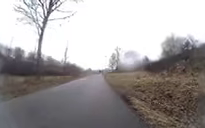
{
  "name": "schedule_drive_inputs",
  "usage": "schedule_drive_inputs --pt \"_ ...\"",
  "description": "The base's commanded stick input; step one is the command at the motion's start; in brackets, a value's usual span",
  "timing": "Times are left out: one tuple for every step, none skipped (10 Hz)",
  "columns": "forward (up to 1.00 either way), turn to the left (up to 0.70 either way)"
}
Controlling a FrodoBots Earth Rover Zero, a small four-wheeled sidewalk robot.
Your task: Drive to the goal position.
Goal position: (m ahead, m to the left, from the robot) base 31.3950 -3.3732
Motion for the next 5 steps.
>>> schedule_drive_inputs --pt "0.62 0.0" --pt "0.65 0.0" --pt "0.65 0.0" --pt "0.65 0.0" --pt "0.65 0.0"
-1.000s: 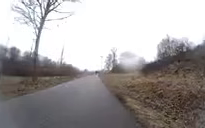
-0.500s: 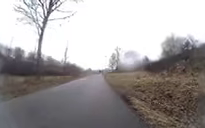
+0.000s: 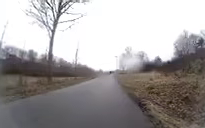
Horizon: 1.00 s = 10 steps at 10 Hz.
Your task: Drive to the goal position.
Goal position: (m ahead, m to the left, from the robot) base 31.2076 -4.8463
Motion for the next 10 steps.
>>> schedule_drive_inputs --pt "0.65 0.0" --pt "0.65 0.0" --pt "0.66 0.0" --pt "0.7 0.0" --pt "0.7 0.0" --pt "0.7 0.0" --pt "0.7 0.0" --pt "0.7 0.0" --pt "0.7 0.0" --pt "0.7 0.0"
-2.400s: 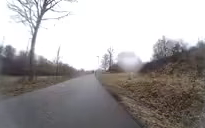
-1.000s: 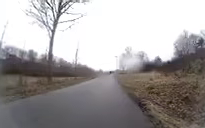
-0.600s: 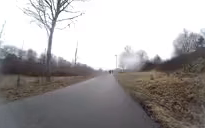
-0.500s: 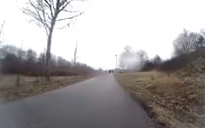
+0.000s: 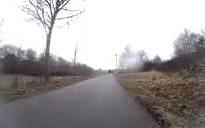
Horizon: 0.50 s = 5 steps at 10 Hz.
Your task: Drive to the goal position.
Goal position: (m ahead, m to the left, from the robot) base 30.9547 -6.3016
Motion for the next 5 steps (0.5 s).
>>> schedule_drive_inputs --pt "0.7 0.0" --pt "0.7 0.0" --pt "0.7 0.0" --pt "0.7 0.0" --pt "0.7 0.0"
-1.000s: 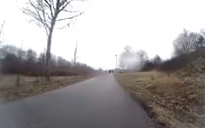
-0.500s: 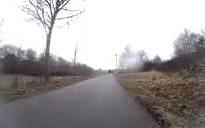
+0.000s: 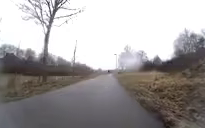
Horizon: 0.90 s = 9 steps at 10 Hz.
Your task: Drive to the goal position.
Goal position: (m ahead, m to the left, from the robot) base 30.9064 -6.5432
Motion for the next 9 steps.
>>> schedule_drive_inputs --pt "0.7 0.0" --pt "0.7 0.0" --pt "0.7 0.0" --pt "0.7 0.0" --pt "0.7 0.0" --pt "0.7 0.0" --pt "0.7 0.0" --pt "0.7 0.0" --pt "0.7 0.0"
